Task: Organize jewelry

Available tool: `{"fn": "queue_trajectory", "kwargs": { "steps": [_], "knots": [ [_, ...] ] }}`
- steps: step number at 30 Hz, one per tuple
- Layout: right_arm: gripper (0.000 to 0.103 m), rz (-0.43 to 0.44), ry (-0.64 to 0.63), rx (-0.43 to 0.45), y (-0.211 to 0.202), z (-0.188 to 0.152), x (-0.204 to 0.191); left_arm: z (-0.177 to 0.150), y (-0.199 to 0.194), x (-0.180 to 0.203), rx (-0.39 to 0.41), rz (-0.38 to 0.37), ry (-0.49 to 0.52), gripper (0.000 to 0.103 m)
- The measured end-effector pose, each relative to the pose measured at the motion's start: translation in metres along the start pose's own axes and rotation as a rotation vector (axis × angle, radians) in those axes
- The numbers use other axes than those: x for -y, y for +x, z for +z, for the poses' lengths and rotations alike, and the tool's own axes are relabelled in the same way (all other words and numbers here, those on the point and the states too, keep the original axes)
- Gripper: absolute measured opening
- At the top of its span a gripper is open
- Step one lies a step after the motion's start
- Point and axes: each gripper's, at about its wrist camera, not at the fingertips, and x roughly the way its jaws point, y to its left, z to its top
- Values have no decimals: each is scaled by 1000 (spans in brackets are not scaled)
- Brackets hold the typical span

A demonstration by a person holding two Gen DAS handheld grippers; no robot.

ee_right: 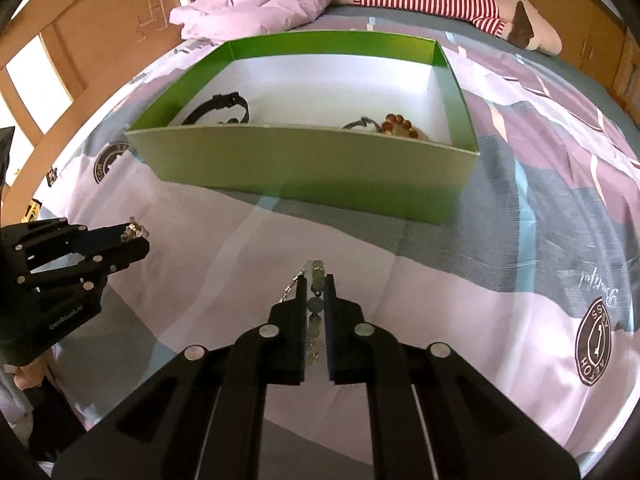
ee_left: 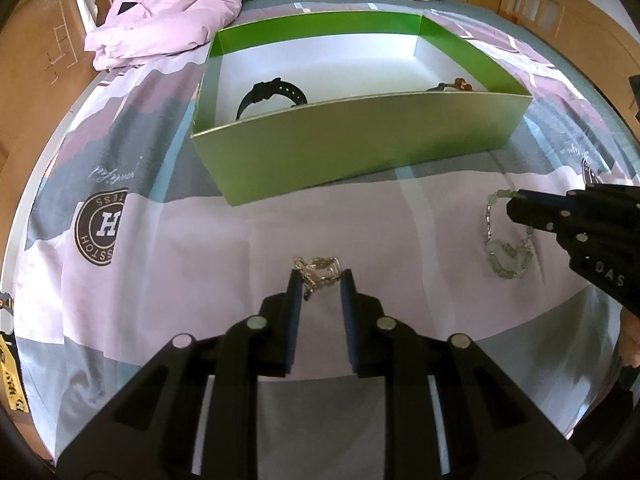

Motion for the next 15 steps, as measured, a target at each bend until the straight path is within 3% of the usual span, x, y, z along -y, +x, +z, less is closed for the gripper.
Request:
{"fn": "queue_trajectory", "kwargs": {
  "steps": [7, 11, 15],
  "knots": [
    [8, 116, 38, 28, -13, 6, 1, 0, 4, -3, -21, -22, -14, 20],
    [9, 65, 39, -28, -2, 3, 3, -1, 5, -2, -29, -24, -7, 22],
    [23, 49, 81, -28, 0, 3, 11, -2, 5, -1, -30, -22, -7, 39]
  ]
}}
